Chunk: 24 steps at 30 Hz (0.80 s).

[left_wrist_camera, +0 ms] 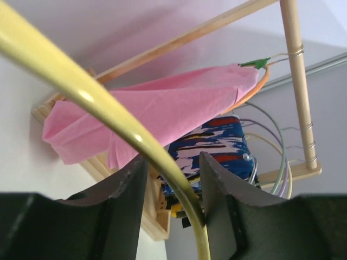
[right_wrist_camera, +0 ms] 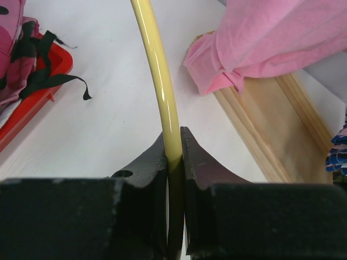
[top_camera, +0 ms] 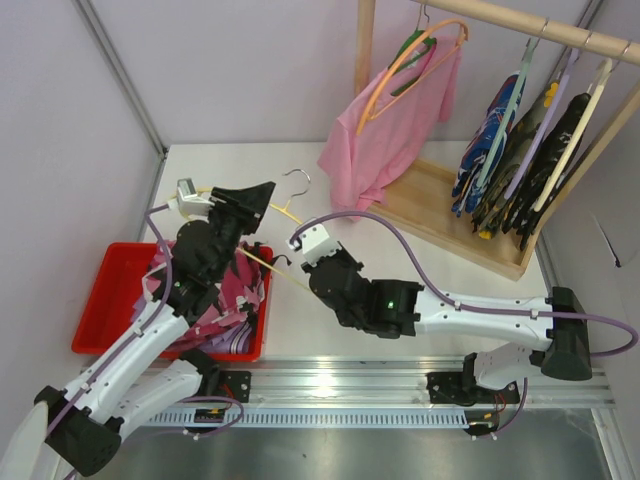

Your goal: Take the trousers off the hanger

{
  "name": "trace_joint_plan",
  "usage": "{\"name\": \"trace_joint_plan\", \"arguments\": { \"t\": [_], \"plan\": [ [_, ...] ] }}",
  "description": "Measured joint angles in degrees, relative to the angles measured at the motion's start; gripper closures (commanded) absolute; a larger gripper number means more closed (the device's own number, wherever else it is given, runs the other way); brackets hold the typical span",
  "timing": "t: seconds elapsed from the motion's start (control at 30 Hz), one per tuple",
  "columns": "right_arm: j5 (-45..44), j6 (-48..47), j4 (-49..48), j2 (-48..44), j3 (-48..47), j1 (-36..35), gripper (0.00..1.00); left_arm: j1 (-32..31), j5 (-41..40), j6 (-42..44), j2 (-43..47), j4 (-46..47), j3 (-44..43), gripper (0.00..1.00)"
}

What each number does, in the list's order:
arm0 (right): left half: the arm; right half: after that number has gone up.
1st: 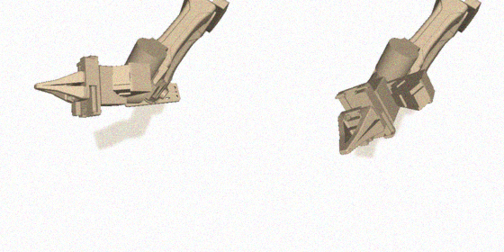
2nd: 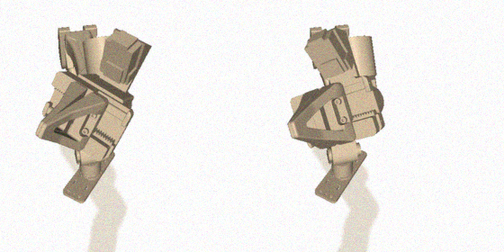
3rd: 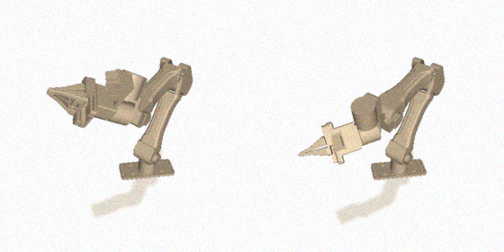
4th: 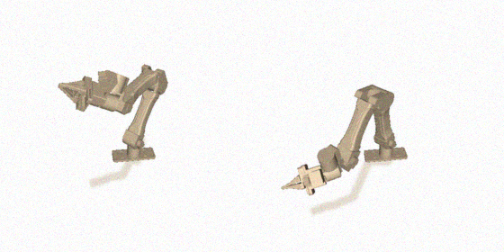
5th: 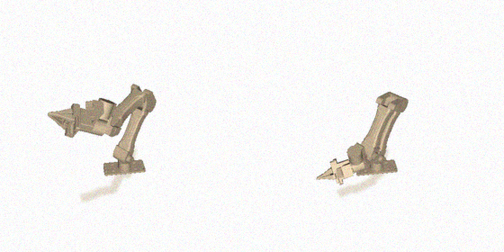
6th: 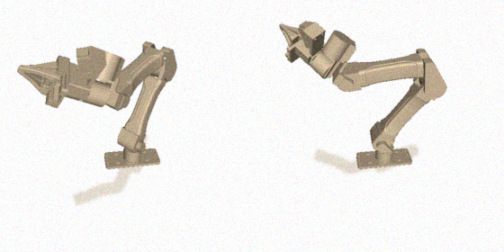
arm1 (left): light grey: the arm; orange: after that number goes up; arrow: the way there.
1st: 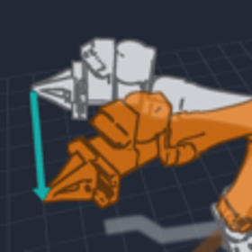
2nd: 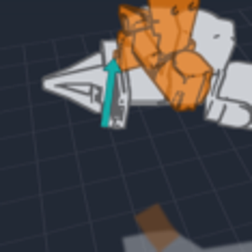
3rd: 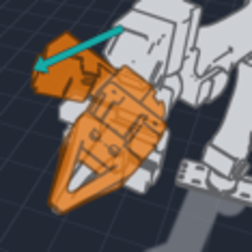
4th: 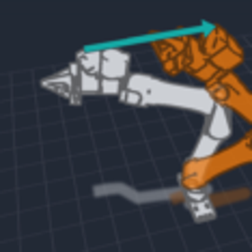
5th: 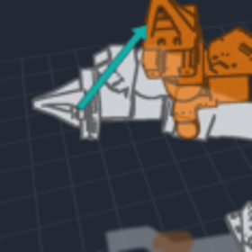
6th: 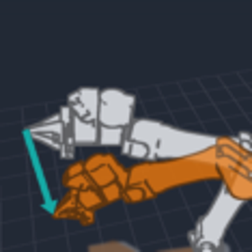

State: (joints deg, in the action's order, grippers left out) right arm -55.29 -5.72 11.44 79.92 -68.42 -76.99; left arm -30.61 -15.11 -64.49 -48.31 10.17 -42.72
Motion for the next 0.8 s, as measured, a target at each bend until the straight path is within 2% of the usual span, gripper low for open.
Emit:
{"name": "trace_joint_plan", "arguments": {
  "t": [0.03, 0.1, 0.23, 0.4, 0.47, 0.5, 0.6, 0.63, 0.8],
  "plan": [
    [-0.3, -0.3, -0.2, 0.0, 0.2, -0.1, 1.0, 0.0, -0.2, -0.6, -0.3, 0.5, 0.0, 0.68],
    [-0.6, -0.8, -0.2, 0.0, 0.2, -0.2, 1.0, 0.0, -0.1, -1.7, -0.9, 2.1, 0.0, 0.76],
    [0.5, 2.2, -0.5, 0.1, 0.2, 0.1, 0.9, -0.2, 0.7, -6.6, -2.0, 7.3, 0.0, 0.98],
    [9.9, 7.3, 1.7, -2.6, 0.0, 2.7, 0.82, 1.1, 3.3, -6.7, -3.1, 13.4, 1.9, 1.0],
    [14.6, 9.2, 3.2, -4.8, 0.1, 3.3, 0.74, 1.1, 4.7, -6.9, -3.3, 16.4, 2.7, 1.0],
    [16.6, 9.9, 3.6, -5.9, 0.2, 3.6, 0.63, 1.1, 5.3, -5.9, -3.3, 17.6, 3.3, 1.0],
    [24.0, 11.9, 3.7, -10.9, 0.5, 5.3, 0.44, 1.9, 6.7, -2.7, -3.6, 19.8, 5.4, 1.0],
    [26.8, 12.6, 3.4, -12.8, 0.9, 6.5, 0.4, 1.9, 7.3, -1.9, -4.0, 20.3, 5.9, 1.0],
    [38.1, 15.3, 2.3, -17.9, 2.3, 11.8, 0.36, 2.0, 11.4, 0.8, -5.5, 22.8, 6.1, 1.0]
  ]
}}
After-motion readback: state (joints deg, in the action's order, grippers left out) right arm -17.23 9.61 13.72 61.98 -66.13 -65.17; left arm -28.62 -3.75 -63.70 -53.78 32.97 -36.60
